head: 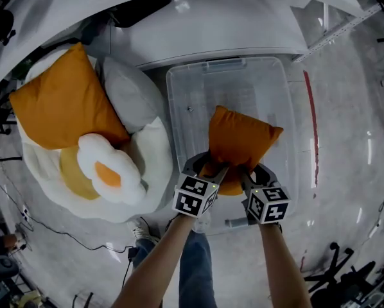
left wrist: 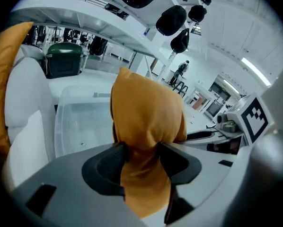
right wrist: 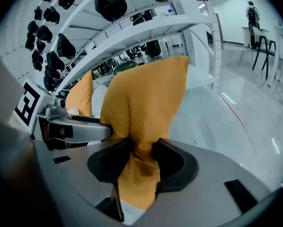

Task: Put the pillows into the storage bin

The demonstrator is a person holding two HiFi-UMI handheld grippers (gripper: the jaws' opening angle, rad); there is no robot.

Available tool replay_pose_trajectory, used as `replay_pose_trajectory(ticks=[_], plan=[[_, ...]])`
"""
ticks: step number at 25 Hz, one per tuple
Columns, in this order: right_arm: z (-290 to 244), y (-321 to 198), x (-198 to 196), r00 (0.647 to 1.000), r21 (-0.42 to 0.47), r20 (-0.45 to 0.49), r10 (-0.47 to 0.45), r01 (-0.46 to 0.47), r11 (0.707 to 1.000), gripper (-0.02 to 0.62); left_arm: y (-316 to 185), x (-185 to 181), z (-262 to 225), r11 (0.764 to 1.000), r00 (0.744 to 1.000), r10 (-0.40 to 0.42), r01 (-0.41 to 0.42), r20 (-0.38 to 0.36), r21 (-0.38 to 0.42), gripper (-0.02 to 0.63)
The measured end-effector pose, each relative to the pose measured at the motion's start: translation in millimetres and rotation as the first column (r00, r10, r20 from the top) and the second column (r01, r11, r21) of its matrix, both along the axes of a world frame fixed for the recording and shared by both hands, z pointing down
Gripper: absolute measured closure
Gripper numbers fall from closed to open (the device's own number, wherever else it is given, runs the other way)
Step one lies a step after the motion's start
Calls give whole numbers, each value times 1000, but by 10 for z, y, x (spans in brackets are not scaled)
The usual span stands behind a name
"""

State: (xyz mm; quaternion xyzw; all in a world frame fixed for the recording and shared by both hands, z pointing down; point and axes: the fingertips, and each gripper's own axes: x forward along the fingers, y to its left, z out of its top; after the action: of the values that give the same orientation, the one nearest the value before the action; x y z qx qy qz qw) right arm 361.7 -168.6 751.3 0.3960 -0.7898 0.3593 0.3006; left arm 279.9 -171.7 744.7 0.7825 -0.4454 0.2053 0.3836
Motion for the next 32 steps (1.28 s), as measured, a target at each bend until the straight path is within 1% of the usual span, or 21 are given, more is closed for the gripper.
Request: replay_pose_trajectory(ticks=[5,6,8,9,11,13,18,20,23,28,32], plan=[[316,56,5,1000,-23,-17,-13,13,1000,429,77,-15,336,998,999,-1,3,32,-59,366],[367,68,18,1000,-31,-27,-15,14,999,419,91,-28,387,998,999,0,3,50,-67,360],[443,74,74,999,-46,-45,9,-11,999,372,116,-78,450,997,996,-20,27,84,-74,351],[448,60,110,998,-51,-39,42,-44,998,371,121,-107,445,996,996,-46,52,83,-73,343],[386,15,156,992,-60,7,122,-122,991,326,116,-162,365,993,994,-99,103,54,-59,316],[256,-25,148,985,-56,54,163,-160,985,301,108,-214,242,992,992,-125,126,35,-31,307],[-139,-29,-48,989,-9,94,112,-112,994,293,141,-377,-134,987,988,-156,156,0,31,302],[-287,-14,-218,988,-3,120,97,-98,995,293,164,-550,-318,981,983,-183,183,-6,61,302],[-527,52,-563,987,16,152,54,-57,998,293,274,-921,-573,969,973,-229,229,-5,95,302],[-847,244,-1382,982,53,181,-56,47,997,293,628,-1792,-794,942,947,-322,318,19,107,302],[-948,443,-2070,974,60,195,-114,104,993,293,964,-2500,-848,918,921,-387,381,41,105,302]])
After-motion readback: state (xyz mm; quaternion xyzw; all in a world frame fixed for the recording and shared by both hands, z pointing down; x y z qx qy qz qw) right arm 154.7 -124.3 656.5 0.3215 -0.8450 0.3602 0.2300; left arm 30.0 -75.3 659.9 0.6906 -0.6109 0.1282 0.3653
